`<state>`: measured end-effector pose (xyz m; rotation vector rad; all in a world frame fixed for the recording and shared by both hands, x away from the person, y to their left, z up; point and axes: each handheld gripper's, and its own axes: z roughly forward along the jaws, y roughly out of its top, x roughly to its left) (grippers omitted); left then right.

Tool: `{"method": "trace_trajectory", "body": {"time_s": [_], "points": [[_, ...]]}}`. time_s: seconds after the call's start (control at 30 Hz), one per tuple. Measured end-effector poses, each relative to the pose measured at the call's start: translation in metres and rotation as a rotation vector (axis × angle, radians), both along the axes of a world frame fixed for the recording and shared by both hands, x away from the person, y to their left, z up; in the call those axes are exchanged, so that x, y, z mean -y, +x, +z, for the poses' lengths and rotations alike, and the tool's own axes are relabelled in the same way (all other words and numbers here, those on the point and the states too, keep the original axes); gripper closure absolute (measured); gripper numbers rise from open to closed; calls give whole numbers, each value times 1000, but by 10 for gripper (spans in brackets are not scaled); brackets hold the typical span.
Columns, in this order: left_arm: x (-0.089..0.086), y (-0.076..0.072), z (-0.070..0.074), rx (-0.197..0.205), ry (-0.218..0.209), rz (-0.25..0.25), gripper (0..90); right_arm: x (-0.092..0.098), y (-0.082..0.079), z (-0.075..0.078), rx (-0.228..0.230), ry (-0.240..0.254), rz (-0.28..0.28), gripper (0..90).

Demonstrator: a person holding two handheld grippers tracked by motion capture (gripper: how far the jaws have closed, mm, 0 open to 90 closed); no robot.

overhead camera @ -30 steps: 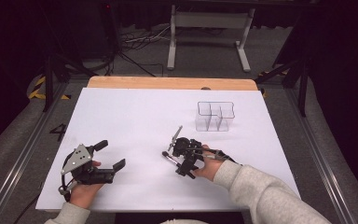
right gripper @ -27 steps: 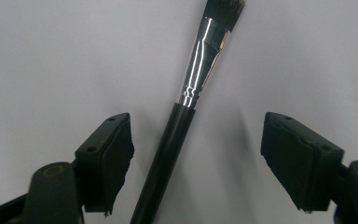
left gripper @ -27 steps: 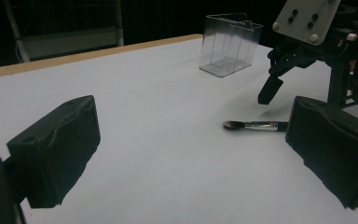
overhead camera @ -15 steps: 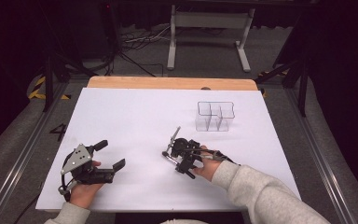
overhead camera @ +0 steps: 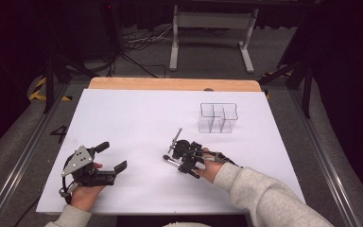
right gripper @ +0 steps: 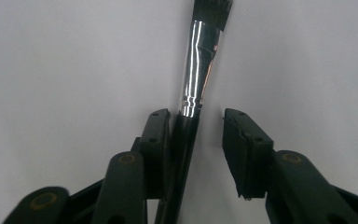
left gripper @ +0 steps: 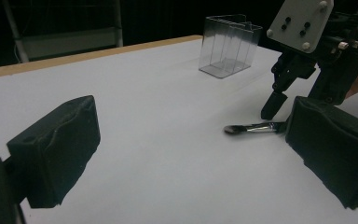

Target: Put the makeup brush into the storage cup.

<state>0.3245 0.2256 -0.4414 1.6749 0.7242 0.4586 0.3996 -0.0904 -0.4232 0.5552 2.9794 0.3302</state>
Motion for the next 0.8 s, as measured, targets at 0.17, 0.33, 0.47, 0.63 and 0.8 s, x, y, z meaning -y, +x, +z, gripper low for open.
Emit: {"method": "trace_trajectory", "body": {"time_s": [0.17, 0.33, 0.47, 0.63, 0.8], "points": [[0, 0, 0, 2, 1, -1, 38, -1, -2, 0, -14, -1, 15, 716], [0, 0, 0, 3, 1, 1, 38, -2, -2, 0, -20, -1, 19, 780], [0, 0, 0, 4, 1, 2, 38, -2, -2, 0, -26, -2, 20, 787], [0, 0, 0, 4, 0, 2, 38, -3, -2, 1, -22, -5, 21, 792], [-1, 0, 0, 3, 0, 1, 38, -1, -3, 4, -31, 5, 28, 793]]}}
